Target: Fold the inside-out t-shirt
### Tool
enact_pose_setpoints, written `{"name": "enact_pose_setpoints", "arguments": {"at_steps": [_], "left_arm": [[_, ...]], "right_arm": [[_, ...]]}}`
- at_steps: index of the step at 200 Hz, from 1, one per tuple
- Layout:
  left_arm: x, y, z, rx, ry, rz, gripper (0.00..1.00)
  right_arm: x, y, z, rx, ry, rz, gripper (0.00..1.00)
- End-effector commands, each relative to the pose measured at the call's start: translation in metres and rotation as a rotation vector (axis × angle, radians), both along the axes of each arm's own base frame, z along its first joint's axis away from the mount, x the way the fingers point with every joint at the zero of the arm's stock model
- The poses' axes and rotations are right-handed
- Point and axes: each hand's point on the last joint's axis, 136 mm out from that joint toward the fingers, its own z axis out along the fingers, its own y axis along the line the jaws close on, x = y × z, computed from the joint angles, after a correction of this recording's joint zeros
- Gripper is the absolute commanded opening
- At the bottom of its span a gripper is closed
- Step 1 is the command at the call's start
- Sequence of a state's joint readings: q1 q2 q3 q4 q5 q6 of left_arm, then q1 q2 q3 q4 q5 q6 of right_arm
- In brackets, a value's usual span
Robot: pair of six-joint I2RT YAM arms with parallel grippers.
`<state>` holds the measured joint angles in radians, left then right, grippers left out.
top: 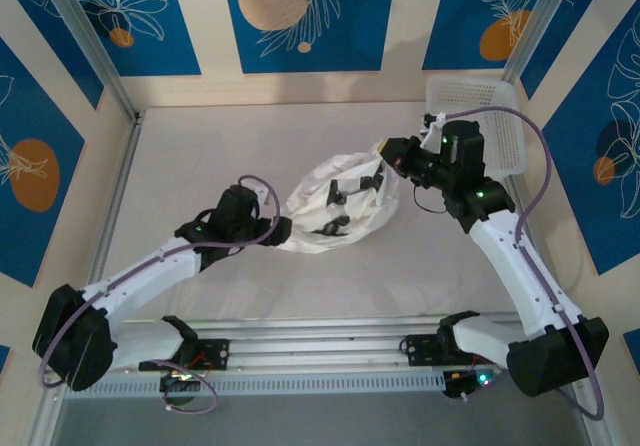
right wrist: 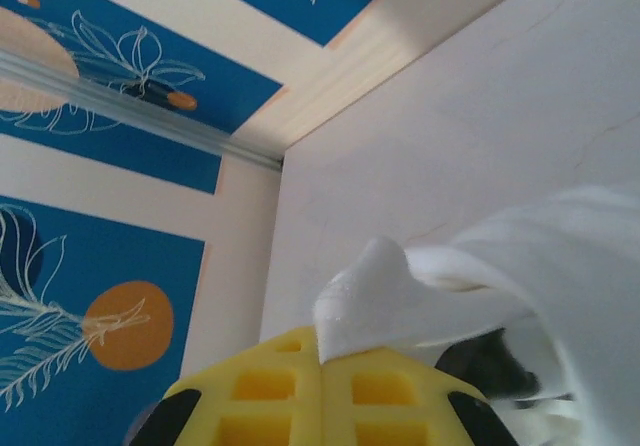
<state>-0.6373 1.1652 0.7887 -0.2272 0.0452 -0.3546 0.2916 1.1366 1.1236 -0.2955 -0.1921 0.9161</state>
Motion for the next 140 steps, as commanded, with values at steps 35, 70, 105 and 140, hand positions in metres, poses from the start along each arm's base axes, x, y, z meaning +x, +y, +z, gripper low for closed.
{"name": "enact_pose_setpoints", "arguments": {"at_steps": [35,70,105,140], "left_arm": [[-0.028,-0.1,0.101,-0.238,-0.196,-0.441,0.94],[0.005,-0.127,0.085,-0.181,-0.161,-0.395,0.91],[0.029,-0.123,0.083,-0.152,-0.162,-0.289,0.0],[0.027,-0.104,0.124,-0.38,-0.09,-0.254,0.0]], "right_arm": [[-0.024,0.058,0.005,-0.042,-0.084,0.222,0.0],[-0.033,0.074,0.009,-0.047,-0.098,0.262,0.0],[-0.035,0.055,0.006,-0.107,-0.102,0.185,0.0],[-0.034,0.02,-0.056,-0.357,-0.163,0.094,0.54]]}}
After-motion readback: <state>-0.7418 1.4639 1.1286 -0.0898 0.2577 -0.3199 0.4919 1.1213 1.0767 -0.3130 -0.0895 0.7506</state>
